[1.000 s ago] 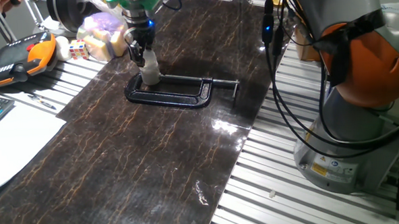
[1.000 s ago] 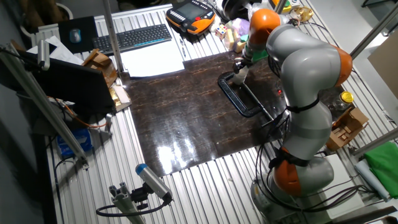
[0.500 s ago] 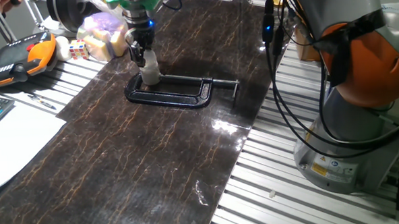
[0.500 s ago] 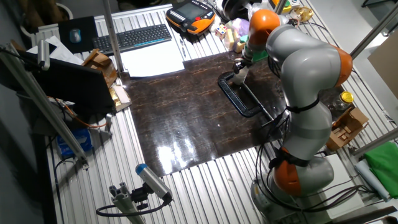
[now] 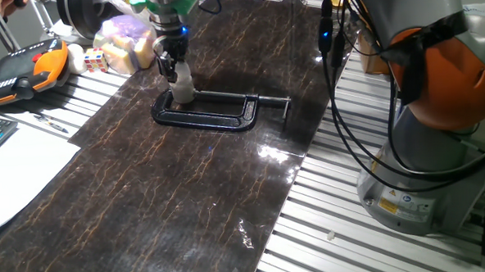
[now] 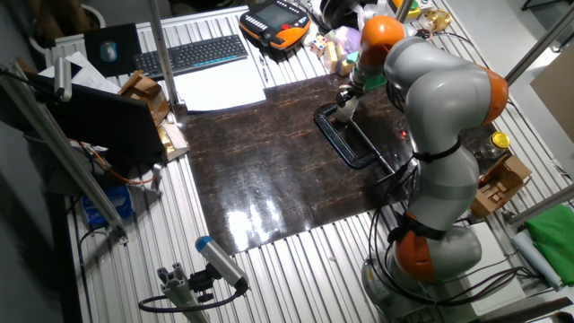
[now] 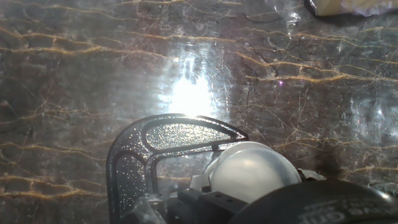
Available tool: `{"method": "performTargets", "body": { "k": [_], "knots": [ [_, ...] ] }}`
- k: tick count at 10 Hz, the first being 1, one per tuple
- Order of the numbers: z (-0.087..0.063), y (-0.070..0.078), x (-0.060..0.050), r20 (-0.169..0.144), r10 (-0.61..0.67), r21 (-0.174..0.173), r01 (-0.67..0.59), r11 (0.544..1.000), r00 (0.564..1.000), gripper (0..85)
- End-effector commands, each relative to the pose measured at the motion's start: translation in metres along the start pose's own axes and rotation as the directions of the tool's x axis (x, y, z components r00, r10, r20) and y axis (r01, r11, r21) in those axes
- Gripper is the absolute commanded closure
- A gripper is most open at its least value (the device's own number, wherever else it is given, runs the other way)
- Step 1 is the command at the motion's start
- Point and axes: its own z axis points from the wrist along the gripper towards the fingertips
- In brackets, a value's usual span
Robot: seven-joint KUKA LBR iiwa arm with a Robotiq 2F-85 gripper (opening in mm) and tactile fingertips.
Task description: Screw the lid onto the jar
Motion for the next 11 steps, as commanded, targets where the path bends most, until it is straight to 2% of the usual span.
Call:
{"method": "performTargets", "body": {
  "k": [1,4,11],
  "knots": [
    [0.0009,0.0001,0.0009,-0.002,0.002,-0.001,-0.002,1.0,1.0,34.0],
    [-0.0057,0.0023,0.0007,-0.011,0.01,-0.004,-0.01,1.0,1.0,34.0],
    [-0.0049,0.0066,0.0007,-0.01,0.019,-0.008,-0.019,1.0,1.0,33.7]
  ]
}}
